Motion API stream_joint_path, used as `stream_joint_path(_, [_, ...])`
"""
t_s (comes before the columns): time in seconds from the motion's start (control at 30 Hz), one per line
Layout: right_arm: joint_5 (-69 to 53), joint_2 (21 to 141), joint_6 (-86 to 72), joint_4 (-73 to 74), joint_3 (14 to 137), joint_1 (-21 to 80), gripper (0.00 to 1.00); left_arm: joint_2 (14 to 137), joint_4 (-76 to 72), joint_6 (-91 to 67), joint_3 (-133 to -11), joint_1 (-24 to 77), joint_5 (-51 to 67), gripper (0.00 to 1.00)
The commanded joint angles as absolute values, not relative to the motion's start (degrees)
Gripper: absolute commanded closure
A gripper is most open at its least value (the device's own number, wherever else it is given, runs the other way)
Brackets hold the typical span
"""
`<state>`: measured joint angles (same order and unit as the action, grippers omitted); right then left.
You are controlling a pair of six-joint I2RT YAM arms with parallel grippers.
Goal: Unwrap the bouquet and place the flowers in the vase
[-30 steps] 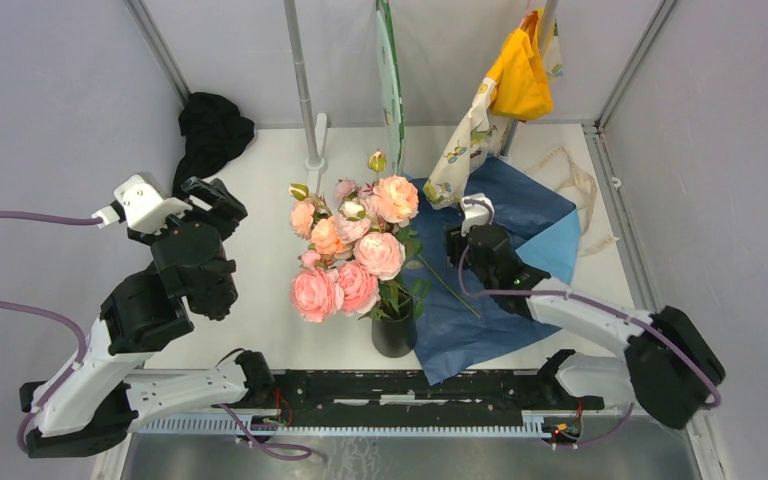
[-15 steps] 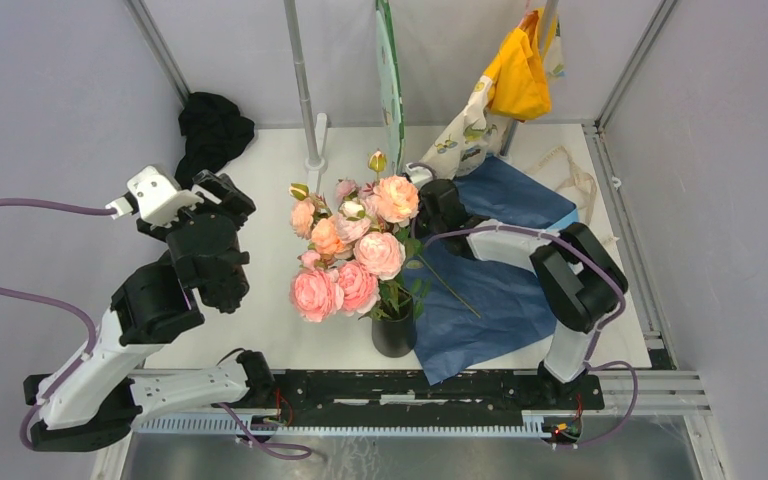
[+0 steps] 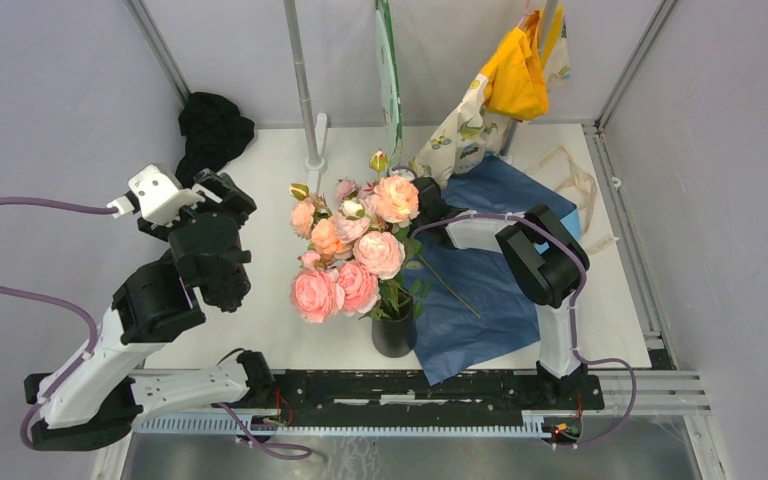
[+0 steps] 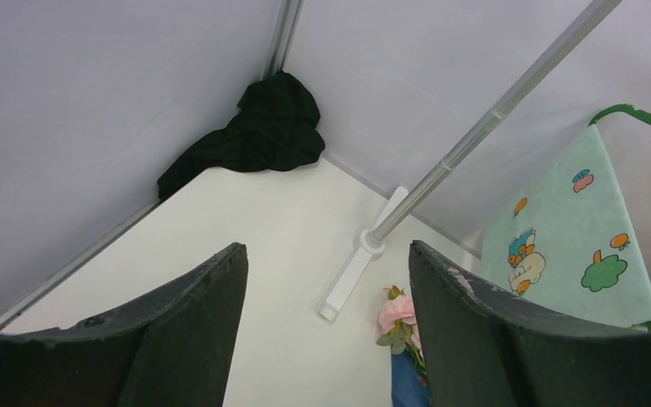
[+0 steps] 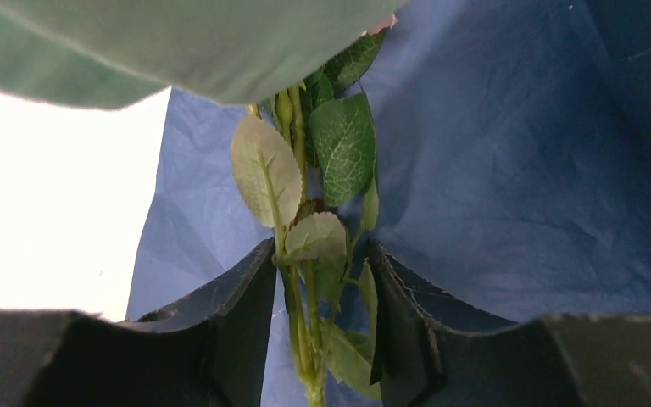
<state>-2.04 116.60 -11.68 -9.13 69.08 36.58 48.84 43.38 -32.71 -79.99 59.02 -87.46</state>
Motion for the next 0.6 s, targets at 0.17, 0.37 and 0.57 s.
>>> stream_joint_path(0.17, [-2.71, 118.99, -11.03, -7.65, 71.81, 36.38, 0.82, 47.38, 42.34, -33.53, -81.18, 59.41, -89.48, 0.24])
stream_joint_path(0.37, [-4.05, 115.6, -11.33, -7.85, 70.9, 36.39, 1.0, 46.89, 42.35, -33.57, -81.13, 59.35, -89.4, 0.24])
stream_joint_path(0.57, [-3.89, 104.17, -11.52, -7.89, 64.23, 36.5, 1.0, 46.43, 42.43, -33.45, -81.3, 59.41, -89.32, 0.24])
